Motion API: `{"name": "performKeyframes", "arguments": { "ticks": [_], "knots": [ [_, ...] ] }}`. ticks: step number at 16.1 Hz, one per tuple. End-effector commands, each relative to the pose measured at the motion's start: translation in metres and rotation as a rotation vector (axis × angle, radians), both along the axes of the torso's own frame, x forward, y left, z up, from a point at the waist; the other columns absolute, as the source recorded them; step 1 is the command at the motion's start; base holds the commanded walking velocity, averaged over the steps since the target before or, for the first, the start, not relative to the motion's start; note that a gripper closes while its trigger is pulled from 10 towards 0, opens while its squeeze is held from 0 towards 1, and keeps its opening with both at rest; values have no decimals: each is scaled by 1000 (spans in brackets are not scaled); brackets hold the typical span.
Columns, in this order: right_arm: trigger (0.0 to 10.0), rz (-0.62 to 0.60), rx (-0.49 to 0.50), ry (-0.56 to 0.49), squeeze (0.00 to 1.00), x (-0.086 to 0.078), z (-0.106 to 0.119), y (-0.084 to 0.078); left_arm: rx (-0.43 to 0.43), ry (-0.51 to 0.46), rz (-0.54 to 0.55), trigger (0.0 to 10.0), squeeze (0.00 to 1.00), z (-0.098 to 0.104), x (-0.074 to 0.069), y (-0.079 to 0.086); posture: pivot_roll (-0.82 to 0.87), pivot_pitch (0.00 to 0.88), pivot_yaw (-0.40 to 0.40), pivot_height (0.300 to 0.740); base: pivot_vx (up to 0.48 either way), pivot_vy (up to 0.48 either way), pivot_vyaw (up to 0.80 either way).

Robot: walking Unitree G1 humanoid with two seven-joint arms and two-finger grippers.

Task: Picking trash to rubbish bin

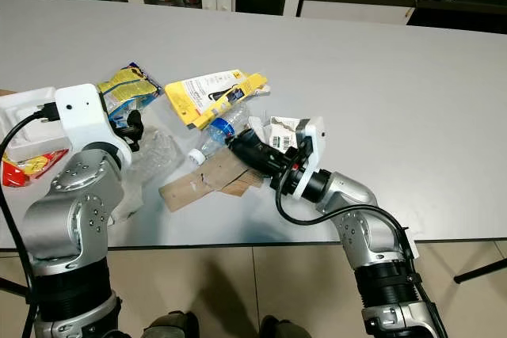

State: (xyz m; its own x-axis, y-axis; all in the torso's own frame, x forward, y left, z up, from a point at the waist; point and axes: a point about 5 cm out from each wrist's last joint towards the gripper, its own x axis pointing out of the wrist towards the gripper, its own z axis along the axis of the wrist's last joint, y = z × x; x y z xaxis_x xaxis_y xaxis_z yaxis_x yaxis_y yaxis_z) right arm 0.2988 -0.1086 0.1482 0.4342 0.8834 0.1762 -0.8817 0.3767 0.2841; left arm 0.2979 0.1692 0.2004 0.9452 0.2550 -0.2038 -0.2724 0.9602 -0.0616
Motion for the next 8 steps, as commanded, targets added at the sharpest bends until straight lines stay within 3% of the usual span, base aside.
{"name": "performKeyframes", "arguments": {
  "ticks": [1,5,8],
  "knots": [
    [10000,36,-9,-8,0,-5,1,-2,15,-5,6,10000,0,6,-1,-3,61,69,-57,740,0,0,0],
    [10000,67,-7,-8,0,-8,0,0,72,34,105,10000,0,6,-9,7,66,63,-51,740,0,0,0],
    [10000,77,-8,-6,0,-9,0,1,56,93,147,10000,0,-2,-14,12,73,67,-51,740,0,0,0]
  ]
}}
